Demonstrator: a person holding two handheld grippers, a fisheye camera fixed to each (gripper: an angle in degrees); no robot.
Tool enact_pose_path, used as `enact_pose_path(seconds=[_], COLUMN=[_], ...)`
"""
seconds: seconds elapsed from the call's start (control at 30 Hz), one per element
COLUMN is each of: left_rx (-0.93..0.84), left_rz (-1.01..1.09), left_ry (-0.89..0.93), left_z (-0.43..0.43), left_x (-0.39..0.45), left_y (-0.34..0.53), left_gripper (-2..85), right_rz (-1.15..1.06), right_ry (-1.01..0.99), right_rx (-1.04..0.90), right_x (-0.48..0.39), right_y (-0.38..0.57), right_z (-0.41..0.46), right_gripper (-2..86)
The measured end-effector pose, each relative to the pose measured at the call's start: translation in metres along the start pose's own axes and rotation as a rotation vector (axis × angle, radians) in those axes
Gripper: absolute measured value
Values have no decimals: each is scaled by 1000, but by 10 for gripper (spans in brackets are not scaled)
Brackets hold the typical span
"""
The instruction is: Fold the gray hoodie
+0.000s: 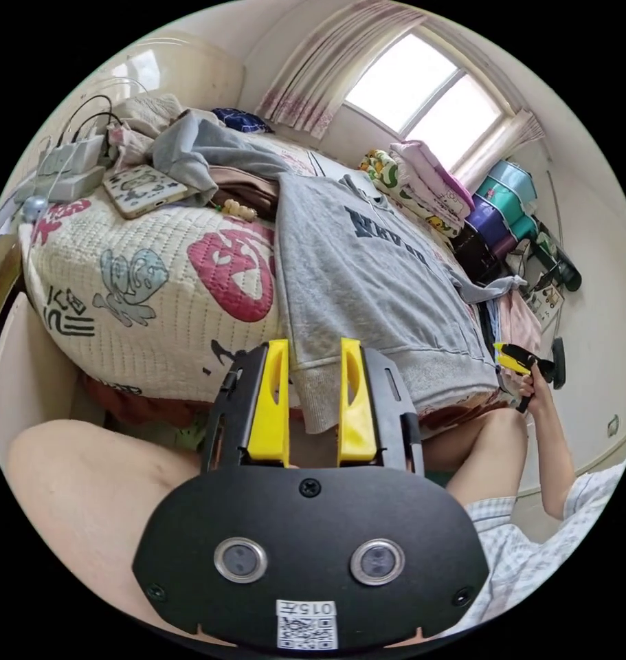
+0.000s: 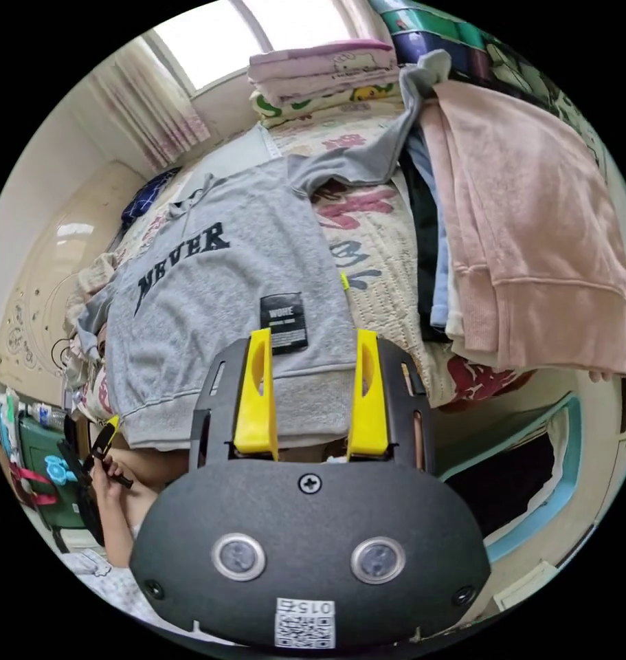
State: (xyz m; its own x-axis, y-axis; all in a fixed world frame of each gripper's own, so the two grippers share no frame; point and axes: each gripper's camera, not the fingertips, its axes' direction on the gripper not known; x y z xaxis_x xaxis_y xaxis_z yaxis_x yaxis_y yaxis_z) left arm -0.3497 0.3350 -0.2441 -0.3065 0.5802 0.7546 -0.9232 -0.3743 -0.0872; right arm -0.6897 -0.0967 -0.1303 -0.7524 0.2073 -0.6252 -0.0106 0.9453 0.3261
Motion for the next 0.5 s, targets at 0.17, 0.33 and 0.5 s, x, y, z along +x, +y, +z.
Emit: enact_pose_path(seconds=[0.17,0.33,0.5], left_rx=[-46,-46,-74], left_rz=[78,44,87], left_ry=[-117,-49,-112], left_z=[22,1,-9], left_x=[14,-10,-9], left_y=[-7,-8,-10], left_gripper=[58,4,-3], right_rz=[10,27,-99], right_ry=[-65,-136,-6], right_rx=[-90,-71,-110], right_x=[-7,-28,-85], right_y=[-23,-22,-26], right_z=[25,-2,-13], right_gripper=[135,60,44])
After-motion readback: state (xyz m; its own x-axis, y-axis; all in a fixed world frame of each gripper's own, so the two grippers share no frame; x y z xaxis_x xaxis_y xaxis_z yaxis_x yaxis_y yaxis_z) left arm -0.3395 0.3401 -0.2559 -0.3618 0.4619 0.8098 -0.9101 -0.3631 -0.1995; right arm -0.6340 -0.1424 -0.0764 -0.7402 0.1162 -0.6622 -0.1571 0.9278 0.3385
